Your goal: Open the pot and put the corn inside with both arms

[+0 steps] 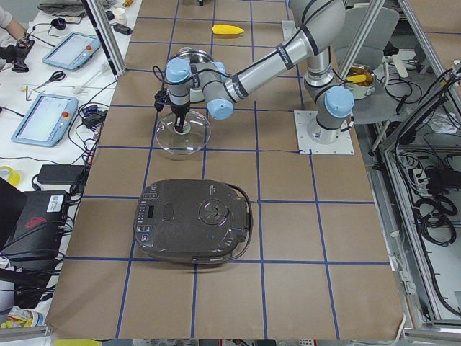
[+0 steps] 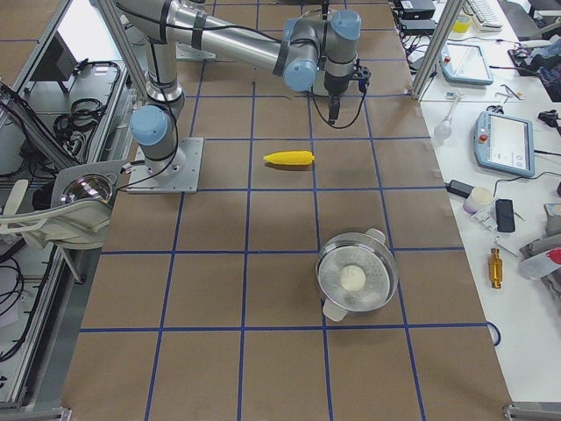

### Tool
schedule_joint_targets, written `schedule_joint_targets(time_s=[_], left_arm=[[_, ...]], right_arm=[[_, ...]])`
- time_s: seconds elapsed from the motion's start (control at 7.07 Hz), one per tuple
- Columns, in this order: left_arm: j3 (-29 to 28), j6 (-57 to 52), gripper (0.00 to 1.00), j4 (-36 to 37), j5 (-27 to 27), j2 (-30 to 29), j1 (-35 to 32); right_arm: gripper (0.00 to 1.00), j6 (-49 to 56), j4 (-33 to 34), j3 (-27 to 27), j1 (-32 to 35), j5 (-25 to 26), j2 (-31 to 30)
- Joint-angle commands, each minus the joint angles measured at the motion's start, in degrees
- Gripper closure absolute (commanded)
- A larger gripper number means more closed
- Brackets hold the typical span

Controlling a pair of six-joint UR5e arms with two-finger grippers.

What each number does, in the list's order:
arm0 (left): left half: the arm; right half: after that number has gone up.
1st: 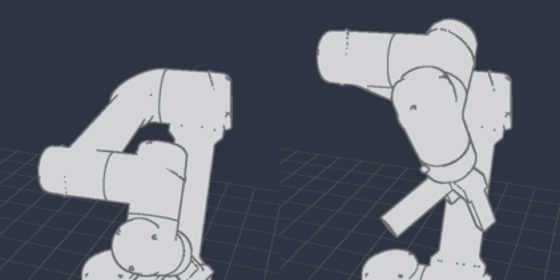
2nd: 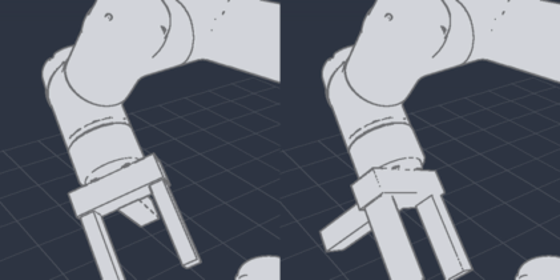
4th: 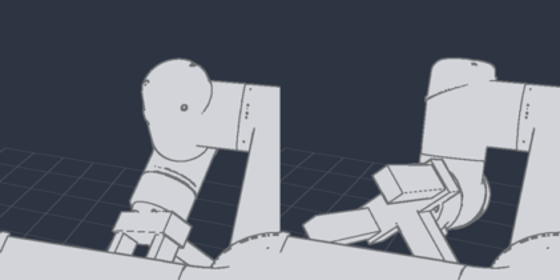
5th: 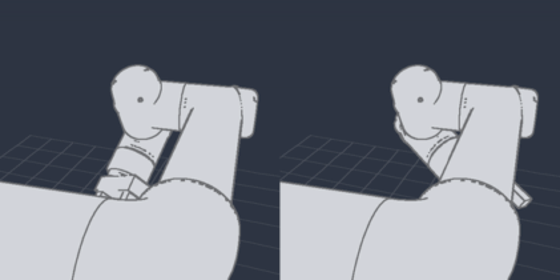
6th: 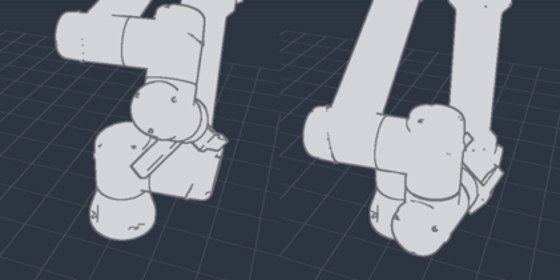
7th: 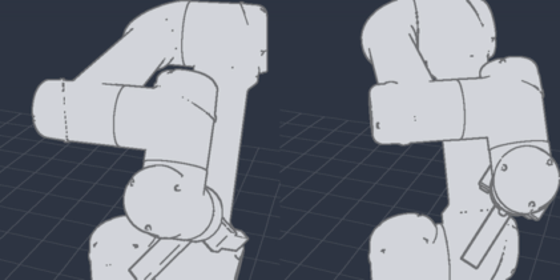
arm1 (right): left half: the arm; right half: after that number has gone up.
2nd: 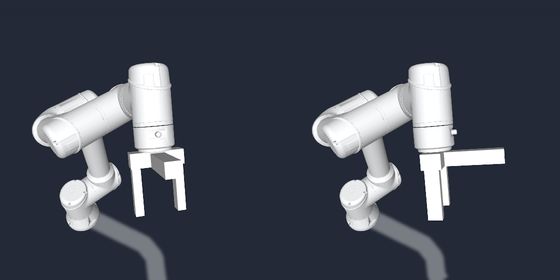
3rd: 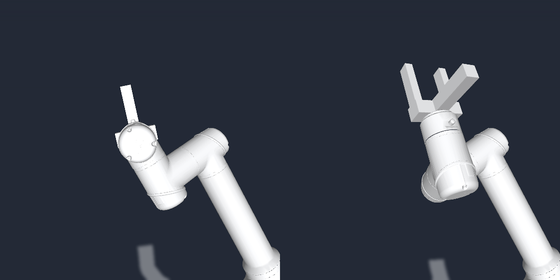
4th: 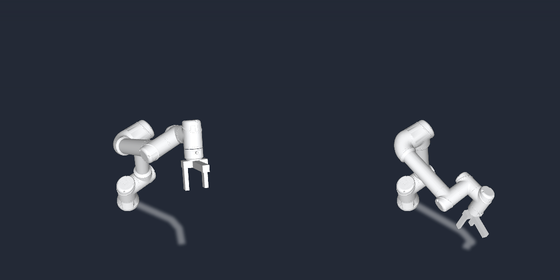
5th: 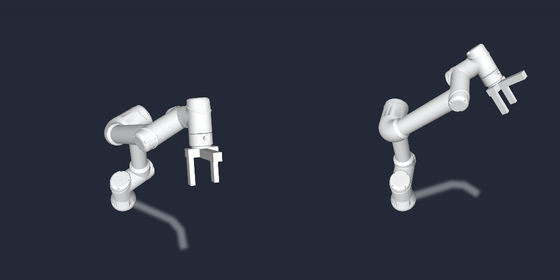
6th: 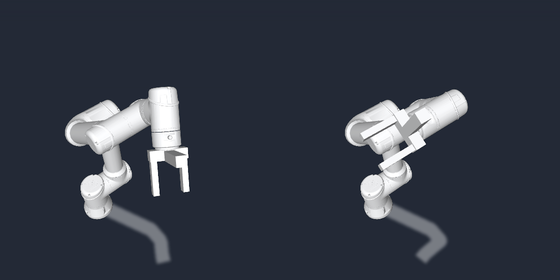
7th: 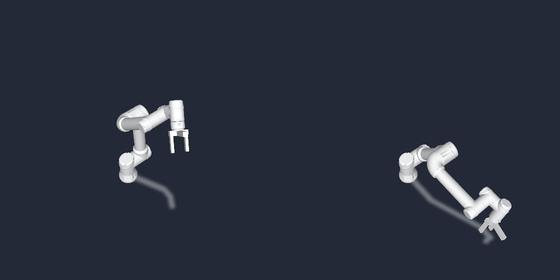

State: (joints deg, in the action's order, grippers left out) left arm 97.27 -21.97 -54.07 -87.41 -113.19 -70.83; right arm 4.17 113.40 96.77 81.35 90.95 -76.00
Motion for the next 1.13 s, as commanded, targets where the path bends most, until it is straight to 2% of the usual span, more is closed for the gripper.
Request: schedule_joint_targets(time_s=[0.0,0.14,0.42,0.71,0.85,0.99], left_arm=[[4.3,-1.5,0.77,0.8,0.4,0.4,5.0],[7.2,-2.0,0.77,2.3,0.3,1.1,5.3],[9.3,-1.7,0.77,4.1,0.3,1.3,5.4],[9.3,-1.6,0.73,4.1,0.2,1.3,5.4],[9.2,-1.6,0.38,4.1,0.2,1.3,5.4],[9.0,-1.0,0.23,4.1,0.4,1.7,5.2]], right_arm=[[0.01,2.9,12.0,10.4,-1.1,0.0,0.4],[0.02,2.9,12.8,13.5,-1.1,0.0,0.3],[0.04,6.4,17.3,19.3,-1.1,4.8,0.6],[0.05,6.9,22.1,23.3,-1.1,4.3,1.2],[0.18,7.1,22.2,24.1,-1.1,4.1,1.2],[0.26,7.1,22.2,24.3,-1.3,4.2,1.3]])
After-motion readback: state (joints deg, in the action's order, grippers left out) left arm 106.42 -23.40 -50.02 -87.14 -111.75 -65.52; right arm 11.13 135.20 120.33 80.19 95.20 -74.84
